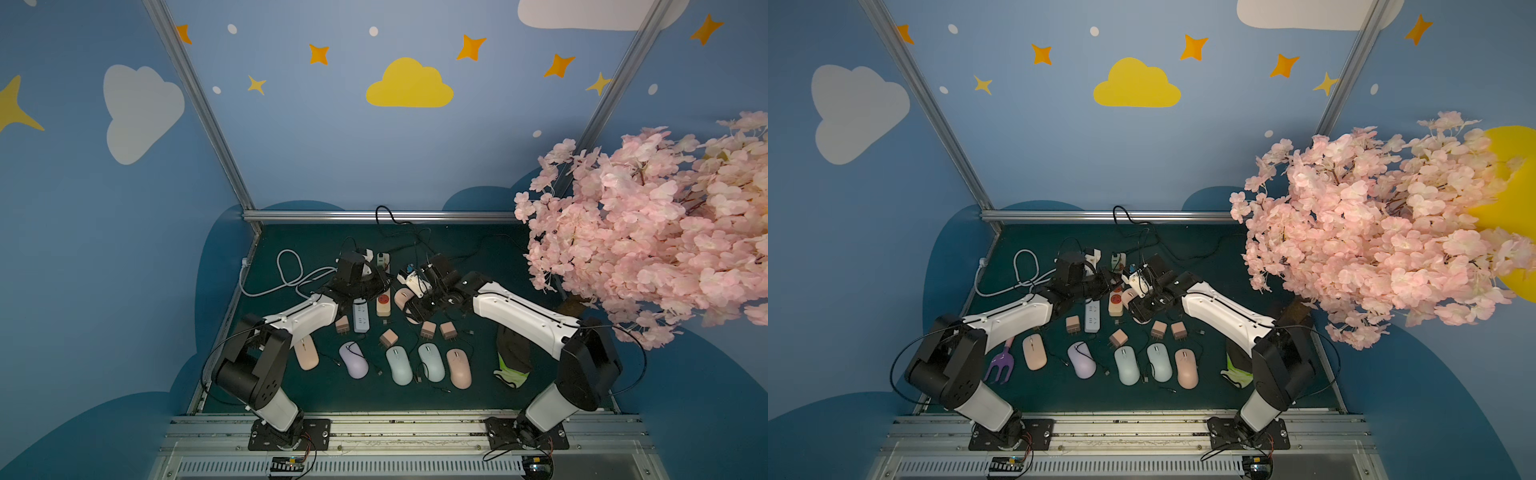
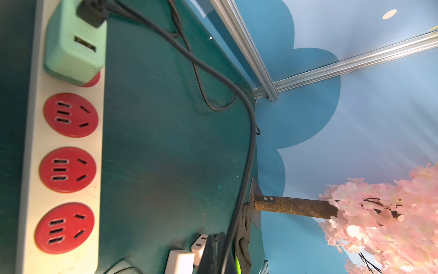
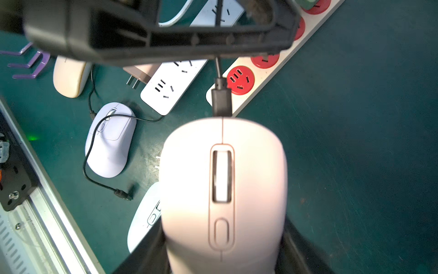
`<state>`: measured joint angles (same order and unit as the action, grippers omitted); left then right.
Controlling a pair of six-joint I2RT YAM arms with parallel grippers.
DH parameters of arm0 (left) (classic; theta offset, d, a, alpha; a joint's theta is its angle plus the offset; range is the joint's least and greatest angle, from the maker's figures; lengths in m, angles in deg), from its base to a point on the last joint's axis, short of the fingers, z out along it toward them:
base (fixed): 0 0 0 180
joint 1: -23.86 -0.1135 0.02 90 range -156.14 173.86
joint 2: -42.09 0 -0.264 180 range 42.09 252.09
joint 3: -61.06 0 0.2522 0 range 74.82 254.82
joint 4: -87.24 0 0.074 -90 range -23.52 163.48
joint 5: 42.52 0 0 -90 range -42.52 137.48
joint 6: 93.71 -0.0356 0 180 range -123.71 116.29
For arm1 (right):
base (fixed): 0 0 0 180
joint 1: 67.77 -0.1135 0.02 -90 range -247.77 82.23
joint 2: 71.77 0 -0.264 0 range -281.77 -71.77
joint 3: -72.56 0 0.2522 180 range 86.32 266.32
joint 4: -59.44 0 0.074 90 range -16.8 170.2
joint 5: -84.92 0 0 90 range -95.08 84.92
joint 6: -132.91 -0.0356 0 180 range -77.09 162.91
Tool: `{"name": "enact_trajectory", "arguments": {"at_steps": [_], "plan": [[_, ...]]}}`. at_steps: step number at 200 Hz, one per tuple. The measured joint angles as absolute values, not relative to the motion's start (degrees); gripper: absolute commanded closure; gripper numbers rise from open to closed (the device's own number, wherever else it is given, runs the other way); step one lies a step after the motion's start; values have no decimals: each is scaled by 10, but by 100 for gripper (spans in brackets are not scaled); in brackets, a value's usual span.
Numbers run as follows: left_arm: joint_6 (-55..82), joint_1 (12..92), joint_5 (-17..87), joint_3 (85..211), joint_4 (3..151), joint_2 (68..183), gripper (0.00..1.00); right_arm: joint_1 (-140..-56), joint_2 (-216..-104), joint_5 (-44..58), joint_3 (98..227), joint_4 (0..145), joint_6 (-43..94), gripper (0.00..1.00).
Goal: Unplug the wireless mouse
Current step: Remove the power cord from the mouse.
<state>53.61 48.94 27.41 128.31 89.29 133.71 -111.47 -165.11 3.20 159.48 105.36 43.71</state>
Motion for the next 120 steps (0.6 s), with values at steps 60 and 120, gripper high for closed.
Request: {"name": "enact_trajectory", "arguments": {"at_steps": [60, 120], "plan": [[537, 473, 264, 1279, 894, 1320, 96, -1115, -1651, 41, 1594, 1036, 439, 100], [545, 444, 270, 1283, 905, 1316, 96, -1119, -1659, 17, 1587, 1099, 457, 100]]}}
